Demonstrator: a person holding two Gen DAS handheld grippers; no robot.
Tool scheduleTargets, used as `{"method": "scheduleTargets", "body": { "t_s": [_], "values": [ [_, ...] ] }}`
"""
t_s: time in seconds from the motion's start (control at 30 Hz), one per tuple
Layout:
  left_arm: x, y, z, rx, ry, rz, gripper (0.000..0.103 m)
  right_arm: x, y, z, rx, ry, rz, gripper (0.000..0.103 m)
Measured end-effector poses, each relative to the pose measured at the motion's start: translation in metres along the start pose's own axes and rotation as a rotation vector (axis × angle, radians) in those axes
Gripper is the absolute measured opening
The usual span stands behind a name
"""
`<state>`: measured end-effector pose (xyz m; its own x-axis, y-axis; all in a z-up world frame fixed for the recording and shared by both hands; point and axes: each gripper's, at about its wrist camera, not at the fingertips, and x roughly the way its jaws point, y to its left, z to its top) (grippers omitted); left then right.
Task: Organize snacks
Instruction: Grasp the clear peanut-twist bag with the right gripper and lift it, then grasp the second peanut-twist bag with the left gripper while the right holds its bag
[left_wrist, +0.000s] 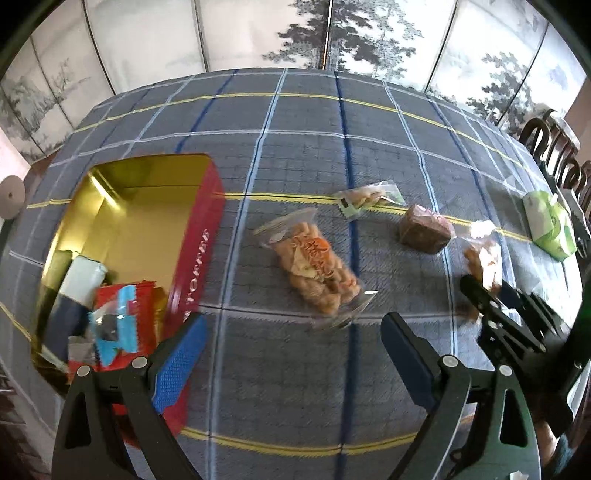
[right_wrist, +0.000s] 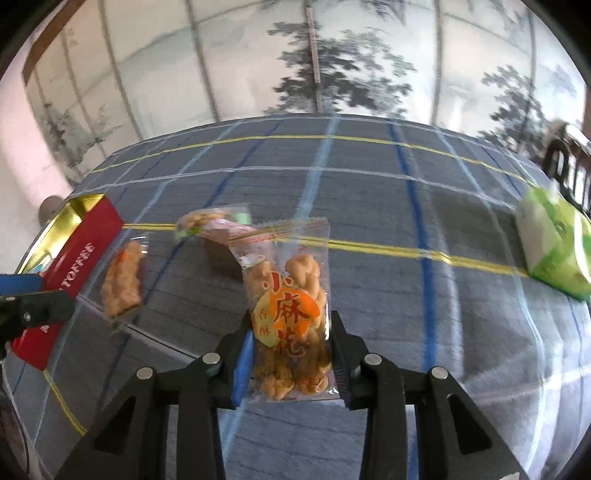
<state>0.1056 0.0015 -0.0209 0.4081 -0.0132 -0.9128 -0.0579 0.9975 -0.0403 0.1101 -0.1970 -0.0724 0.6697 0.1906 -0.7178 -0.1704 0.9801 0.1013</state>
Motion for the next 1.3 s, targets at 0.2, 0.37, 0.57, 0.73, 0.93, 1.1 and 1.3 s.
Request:
{"method": "scheduleTargets", "body": {
  "t_s": [0.2, 0.37, 0.57, 0.73, 0.93, 1.1, 1.3],
  "values": [
    [0.010, -0.001, 0.004, -0.041, 0.016, -0.014, 0.091, -0.009, -0.027, -0.004, 0.060, -0.023, -0.186, 0.037],
    [0.023, 0.005, 0.012, -0.094, 0.034, -0.009, 0.090, -0.006, -0.037, -0.009, 0.108, -0.027, -0.179, 0.037],
    [0.037, 0.005, 0.023, -0.141, 0.049, -0.012, 0.084, -0.007, -0.034, -0.009, 0.099, -0.028, -0.185, 0.037],
    [0.048, 0.004, 0.029, -0.158, 0.058, -0.003, 0.079, -0.007, -0.033, -0.010, 0.098, -0.029, -0.183, 0.038],
    [0.056, 0.002, 0.028, -0.144, 0.077, -0.029, 0.061, -0.005, -0.032, -0.011, 0.095, -0.027, -0.181, 0.039],
    [0.054, -0.001, 0.025, -0.120, 0.074, -0.065, 0.044, -0.005, -0.032, -0.010, 0.093, -0.026, -0.183, 0.039],
    [0.051, -0.003, 0.021, -0.084, 0.063, -0.074, 0.041, -0.004, -0.032, -0.010, 0.086, -0.024, -0.193, 0.039]
  ]
}}
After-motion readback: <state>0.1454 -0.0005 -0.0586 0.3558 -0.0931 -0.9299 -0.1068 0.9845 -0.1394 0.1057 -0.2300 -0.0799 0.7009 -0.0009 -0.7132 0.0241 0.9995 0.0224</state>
